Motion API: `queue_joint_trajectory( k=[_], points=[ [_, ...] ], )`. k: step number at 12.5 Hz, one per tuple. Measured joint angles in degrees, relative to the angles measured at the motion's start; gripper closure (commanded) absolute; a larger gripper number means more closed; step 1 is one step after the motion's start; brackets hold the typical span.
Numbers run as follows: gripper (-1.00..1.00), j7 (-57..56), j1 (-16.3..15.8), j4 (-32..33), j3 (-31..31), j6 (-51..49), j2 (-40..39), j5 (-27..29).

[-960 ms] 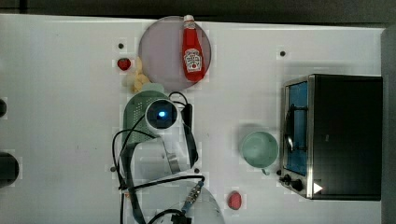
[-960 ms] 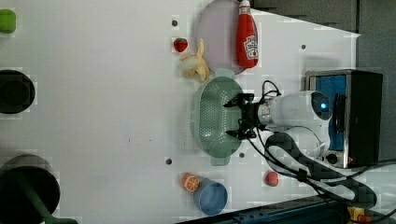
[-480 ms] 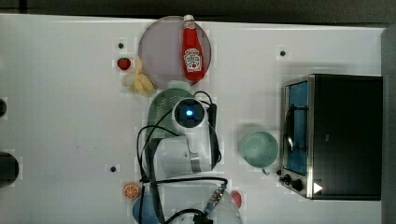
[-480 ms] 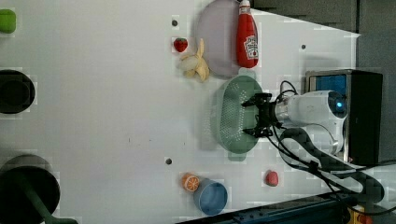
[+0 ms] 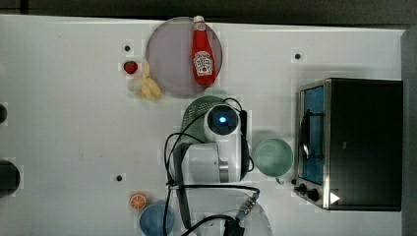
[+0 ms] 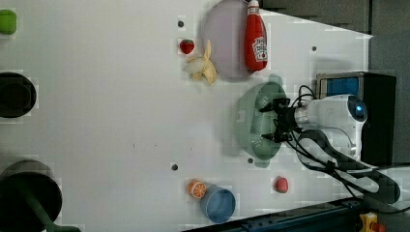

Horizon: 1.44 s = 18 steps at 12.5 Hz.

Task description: Drag strainer left to right.

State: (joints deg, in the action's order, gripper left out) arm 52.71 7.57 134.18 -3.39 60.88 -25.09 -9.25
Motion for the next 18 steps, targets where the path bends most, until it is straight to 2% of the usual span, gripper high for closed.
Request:
queue_joint_trajectory(
  k=[5,8,12,15,18],
  points=[
    [-1.00,-3.27,0.53,0.00,4.85,-0.56,0.29,-1.13],
    [-1.00,-4.03,1.15,-0.22,5.72,-0.22,0.21,0.48],
    [-1.00,-15.33,1.15,0.67,5.14,-0.28,1.09,-0.31],
    [-1.00,-19.92,0.97,1.01,1.73,-8.70,6.32,-0.81],
    [-1.00,-21.40,0.74,-1.01,-1.31,-20.14,17.75,-1.34]
  ],
)
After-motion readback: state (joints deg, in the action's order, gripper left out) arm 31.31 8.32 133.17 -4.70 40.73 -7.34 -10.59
